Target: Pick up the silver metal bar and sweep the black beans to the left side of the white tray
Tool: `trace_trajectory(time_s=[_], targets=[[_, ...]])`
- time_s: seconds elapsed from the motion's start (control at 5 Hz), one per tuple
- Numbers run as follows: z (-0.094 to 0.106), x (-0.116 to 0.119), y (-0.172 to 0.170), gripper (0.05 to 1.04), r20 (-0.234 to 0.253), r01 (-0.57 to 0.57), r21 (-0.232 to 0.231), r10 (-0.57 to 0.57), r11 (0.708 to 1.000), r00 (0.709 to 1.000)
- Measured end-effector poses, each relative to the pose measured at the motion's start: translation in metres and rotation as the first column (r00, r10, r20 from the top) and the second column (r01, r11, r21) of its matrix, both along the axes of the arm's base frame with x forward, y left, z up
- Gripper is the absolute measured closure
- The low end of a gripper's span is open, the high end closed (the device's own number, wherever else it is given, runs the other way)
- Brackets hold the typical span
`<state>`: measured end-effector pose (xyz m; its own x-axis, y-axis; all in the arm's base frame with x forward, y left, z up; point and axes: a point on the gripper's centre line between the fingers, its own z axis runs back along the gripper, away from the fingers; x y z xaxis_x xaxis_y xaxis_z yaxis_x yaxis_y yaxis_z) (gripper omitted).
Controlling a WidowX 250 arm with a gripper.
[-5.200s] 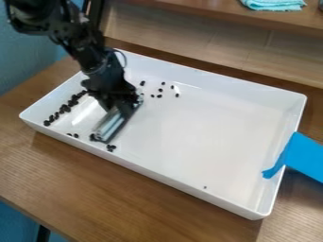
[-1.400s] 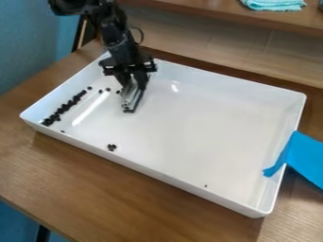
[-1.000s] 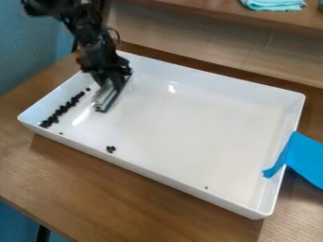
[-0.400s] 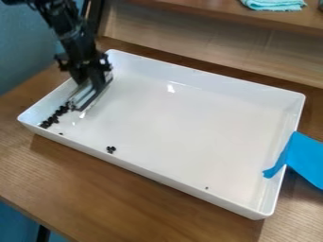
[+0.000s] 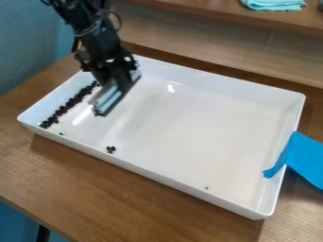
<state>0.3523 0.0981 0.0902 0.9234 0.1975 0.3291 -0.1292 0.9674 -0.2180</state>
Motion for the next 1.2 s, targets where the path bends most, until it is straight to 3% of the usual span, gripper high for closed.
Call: trace_trajectory(time_s=[0.4, 0.6, 1.2], targets=[[-0.023, -0.009, -0.03, 0.703, -0.003, 0.015, 0.056, -0.014, 0.998, 1.0], [-0.027, -0.009, -0.026, 0.703, 0.022, 0.009, 0.093, -0.011, 0.996, 1.0], [-0.049, -0.03, 0.013, 0.703, 0.01, 0.052, 0.168, -0.054, 0.984, 0.998]])
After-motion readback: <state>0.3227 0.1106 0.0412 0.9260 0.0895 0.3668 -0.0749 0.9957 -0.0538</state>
